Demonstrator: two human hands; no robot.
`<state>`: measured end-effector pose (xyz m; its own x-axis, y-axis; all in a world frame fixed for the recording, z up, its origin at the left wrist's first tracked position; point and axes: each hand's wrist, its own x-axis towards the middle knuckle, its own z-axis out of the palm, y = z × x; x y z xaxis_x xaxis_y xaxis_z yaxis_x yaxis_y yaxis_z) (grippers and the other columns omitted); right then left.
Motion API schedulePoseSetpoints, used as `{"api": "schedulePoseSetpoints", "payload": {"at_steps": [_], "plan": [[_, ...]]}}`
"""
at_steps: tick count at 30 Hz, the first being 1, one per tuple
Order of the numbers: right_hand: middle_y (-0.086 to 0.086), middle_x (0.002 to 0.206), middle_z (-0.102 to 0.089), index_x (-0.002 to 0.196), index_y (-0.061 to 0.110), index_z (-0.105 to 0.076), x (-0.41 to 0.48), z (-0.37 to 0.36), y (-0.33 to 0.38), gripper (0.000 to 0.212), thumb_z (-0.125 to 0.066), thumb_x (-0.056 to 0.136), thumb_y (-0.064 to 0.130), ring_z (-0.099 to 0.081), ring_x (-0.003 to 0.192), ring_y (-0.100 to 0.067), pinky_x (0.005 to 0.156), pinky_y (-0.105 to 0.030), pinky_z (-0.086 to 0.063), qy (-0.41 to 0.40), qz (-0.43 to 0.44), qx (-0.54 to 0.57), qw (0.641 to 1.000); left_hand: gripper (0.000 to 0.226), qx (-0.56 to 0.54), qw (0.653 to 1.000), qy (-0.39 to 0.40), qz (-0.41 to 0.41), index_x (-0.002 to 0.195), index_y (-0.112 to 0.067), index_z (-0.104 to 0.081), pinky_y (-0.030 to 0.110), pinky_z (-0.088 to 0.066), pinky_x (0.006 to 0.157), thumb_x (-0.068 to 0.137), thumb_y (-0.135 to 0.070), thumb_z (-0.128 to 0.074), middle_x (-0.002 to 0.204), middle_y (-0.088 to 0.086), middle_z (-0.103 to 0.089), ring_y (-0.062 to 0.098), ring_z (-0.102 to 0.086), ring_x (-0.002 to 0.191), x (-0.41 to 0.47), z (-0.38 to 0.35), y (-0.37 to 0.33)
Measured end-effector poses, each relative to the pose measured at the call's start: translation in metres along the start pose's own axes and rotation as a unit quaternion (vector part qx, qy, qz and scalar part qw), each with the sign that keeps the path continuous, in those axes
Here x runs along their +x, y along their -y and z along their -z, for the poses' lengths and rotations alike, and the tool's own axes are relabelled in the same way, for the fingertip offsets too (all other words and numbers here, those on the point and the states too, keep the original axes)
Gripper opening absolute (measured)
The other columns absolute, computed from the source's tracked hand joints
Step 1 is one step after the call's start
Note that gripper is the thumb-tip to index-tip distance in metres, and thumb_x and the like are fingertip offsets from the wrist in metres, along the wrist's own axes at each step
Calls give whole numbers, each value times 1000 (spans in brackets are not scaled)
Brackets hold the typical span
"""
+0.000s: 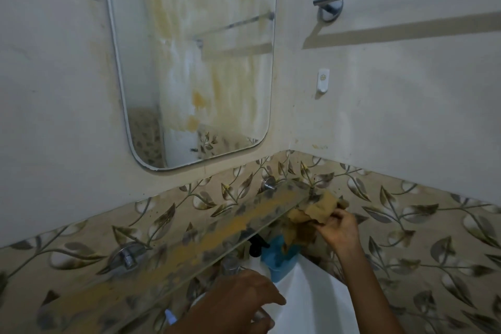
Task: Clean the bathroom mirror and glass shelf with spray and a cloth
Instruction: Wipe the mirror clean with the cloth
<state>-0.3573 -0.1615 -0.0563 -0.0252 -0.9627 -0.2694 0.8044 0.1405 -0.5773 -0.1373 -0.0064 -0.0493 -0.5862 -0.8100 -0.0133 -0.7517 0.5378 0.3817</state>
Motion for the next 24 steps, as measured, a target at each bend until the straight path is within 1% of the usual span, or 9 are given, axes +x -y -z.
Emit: {"api": "schedulePoseSetpoints", "payload": {"at_steps": [2,4,6,9,12,14,18,21,24], "plan": [[-21,75,-72,129,2,-46,-35,-11,5,56,-52,73,7,-60,86,-34,82,-43,-52,62,-12,-18,998,38,-81,995,-44,26,118,-61,-45,27,-34,106,84,-44,-47,127,-36,-45,-14,-38,115,-5,8,0],[-21,78,-73,114,2,-55,-62,-23,5,86,-84,32,5,-70,77,-36,58,-41,-59,137,-26,-33,990,53,-71,991,-105,50,127,-56,-35,23,-40,99,83,-35,-56,135,-30,-37,-7,-37,120,-7,14,-3],[-24,87,-72,106,-2,-56,-84,-34,-2,106,-88,5,0,-72,75,-35,57,-47,-59,198,-36,-24,979,66,-119,972,-194,59,135,-45,-26,13,-39,90,84,-25,-62,140,-19,-32,-2,-36,118,-6,21,-12],[-28,95,-70,111,-3,-53,-122,-56,-14,100,-88,17,-4,-71,82,-38,68,-53,-58,251,-55,-5,966,79,-313,908,-270,64,142,-35,-19,11,-43,84,82,-19,-69,135,-16,-37,-2,-46,114,-12,40,-30],[-22,105,-63,113,3,-53,-152,-79,-22,61,-74,56,-3,-67,92,-34,77,-49,-57,305,-54,-17,951,34,-457,840,-286,64,116,-30,-53,12,-51,67,86,-16,-61,111,-12,-60,-6,-64,85,-29,57,-34],[-20,117,-57,118,5,-51,-166,-91,-22,59,-70,62,3,-60,107,-34,84,-50,-56,337,-56,-32,939,14,-498,812,-295,79,100,-21,-64,25,-57,75,90,-21,-55,103,5,-70,11,-69,88,-43,62,-34],[-28,139,-42,130,6,-48,-185,-104,-16,65,-64,67,8,-51,120,-37,87,-44,-53,338,-46,-156,927,29,-591,747,-287,100,100,-9,-70,51,-44,100,93,-29,-49,107,17,-70,36,-62,107,-64,71,-30],[-25,128,-56,124,11,-57,-188,-98,-13,55,-62,70,8,-63,107,-32,76,-35,-60,304,19,-243,921,33,-646,704,-282,82,108,-3,-64,39,-50,95,94,-27,-44,109,18,-69,30,-63,107,-78,82,-33],[-9,108,-72,116,13,-61,-194,-83,-21,40,-59,77,9,-68,100,-27,75,-34,-58,273,104,-316,902,30,-656,695,-287,68,104,-4,-63,32,-58,79,96,-23,-42,102,16,-72,25,-69,96,-90,87,-37]]}}
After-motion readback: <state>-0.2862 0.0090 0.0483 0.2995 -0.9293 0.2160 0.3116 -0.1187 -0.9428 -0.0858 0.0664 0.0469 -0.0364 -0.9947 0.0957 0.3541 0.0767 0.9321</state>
